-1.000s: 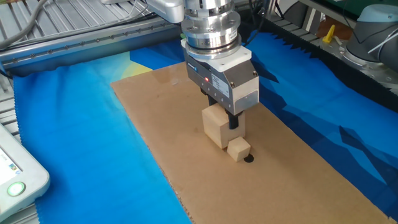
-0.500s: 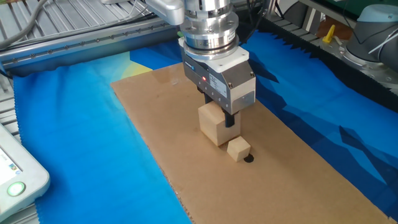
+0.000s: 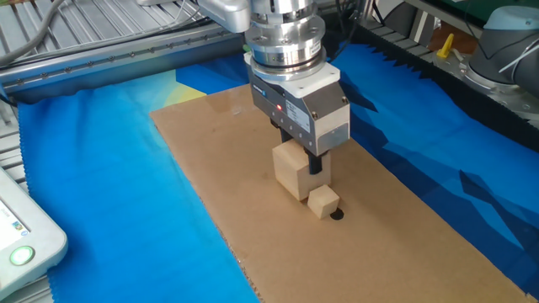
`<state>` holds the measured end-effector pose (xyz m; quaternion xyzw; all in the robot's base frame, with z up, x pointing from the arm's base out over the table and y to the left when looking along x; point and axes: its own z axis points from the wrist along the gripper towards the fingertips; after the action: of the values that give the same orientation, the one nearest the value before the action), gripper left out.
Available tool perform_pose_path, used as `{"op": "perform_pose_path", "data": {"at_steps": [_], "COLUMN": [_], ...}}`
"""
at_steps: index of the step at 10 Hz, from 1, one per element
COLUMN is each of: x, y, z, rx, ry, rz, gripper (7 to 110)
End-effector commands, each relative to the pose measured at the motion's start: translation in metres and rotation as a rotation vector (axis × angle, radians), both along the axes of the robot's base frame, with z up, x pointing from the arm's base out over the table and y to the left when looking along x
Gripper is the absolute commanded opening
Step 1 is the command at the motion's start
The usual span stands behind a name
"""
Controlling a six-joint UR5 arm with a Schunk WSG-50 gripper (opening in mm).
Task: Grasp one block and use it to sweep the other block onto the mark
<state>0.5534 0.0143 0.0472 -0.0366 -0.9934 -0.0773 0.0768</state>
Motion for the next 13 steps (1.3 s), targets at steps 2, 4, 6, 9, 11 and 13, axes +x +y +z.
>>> {"op": "perform_pose_path", "data": {"at_steps": [2, 4, 6, 9, 11, 13], "x": [-0.001, -0.002, -0.003, -0.006, -0.004, 0.002], "y": [0.015, 0.026, 0.024, -0.006, -0.032, -0.044], "z": [0.006, 0.011, 0.011, 0.004, 0.0, -0.003], "rx": [0.058, 0.097, 0.087, -0.02, -0.115, -0.15], "ry": [0.008, 0.018, 0.022, 0.028, 0.025, 0.016], "rz": [-0.027, -0.047, -0.041, 0.028, 0.071, 0.069], "gripper": [7, 7, 7, 7, 7, 7]}}
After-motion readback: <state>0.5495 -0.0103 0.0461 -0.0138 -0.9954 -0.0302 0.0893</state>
